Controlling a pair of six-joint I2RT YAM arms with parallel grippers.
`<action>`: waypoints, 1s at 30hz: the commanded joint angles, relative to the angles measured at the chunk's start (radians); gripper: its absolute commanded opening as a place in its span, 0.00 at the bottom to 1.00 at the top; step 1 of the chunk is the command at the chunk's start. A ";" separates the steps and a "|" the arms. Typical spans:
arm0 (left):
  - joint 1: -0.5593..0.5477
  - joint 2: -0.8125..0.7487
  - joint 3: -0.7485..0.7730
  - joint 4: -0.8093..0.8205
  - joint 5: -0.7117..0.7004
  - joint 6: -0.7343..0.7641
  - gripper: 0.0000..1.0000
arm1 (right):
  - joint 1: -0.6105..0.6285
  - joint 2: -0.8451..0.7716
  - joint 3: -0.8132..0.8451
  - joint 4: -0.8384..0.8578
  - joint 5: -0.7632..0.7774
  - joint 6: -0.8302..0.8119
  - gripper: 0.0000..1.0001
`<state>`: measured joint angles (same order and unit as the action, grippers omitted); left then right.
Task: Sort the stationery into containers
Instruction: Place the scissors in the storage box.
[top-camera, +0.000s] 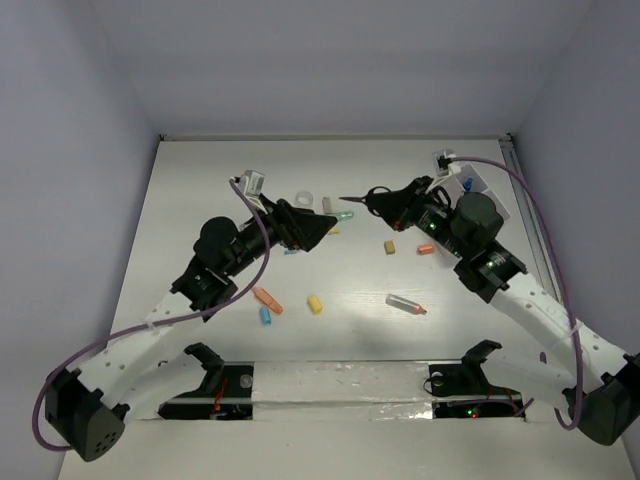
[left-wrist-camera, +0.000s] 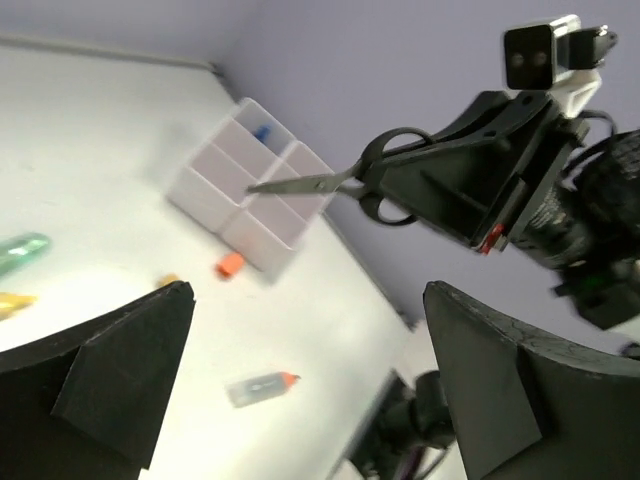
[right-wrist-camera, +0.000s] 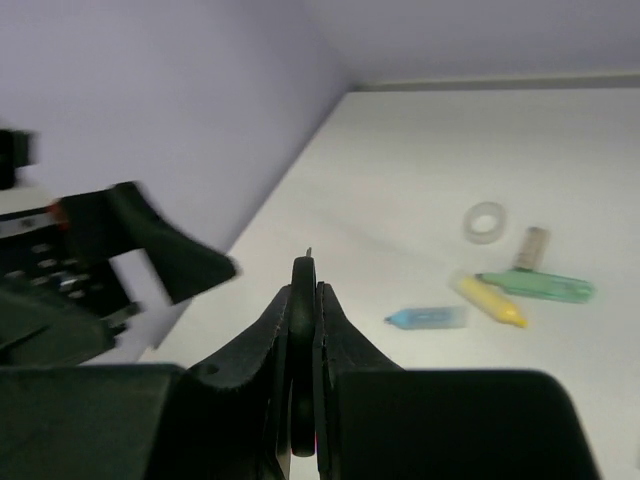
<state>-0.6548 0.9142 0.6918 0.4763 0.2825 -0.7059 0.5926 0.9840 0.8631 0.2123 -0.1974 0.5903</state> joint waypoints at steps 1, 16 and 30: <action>-0.003 -0.106 0.132 -0.329 -0.136 0.221 0.99 | -0.022 -0.031 0.163 -0.293 0.264 -0.162 0.00; -0.003 -0.385 -0.040 -0.616 -0.144 0.434 0.99 | -0.526 0.209 0.568 -1.004 0.581 -0.374 0.00; -0.082 -0.518 -0.052 -0.622 -0.183 0.427 0.99 | -0.671 0.446 0.673 -1.010 0.455 -0.512 0.00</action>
<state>-0.7235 0.4103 0.6376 -0.1696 0.1261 -0.2890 -0.0544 1.4055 1.5082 -0.8219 0.3176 0.1394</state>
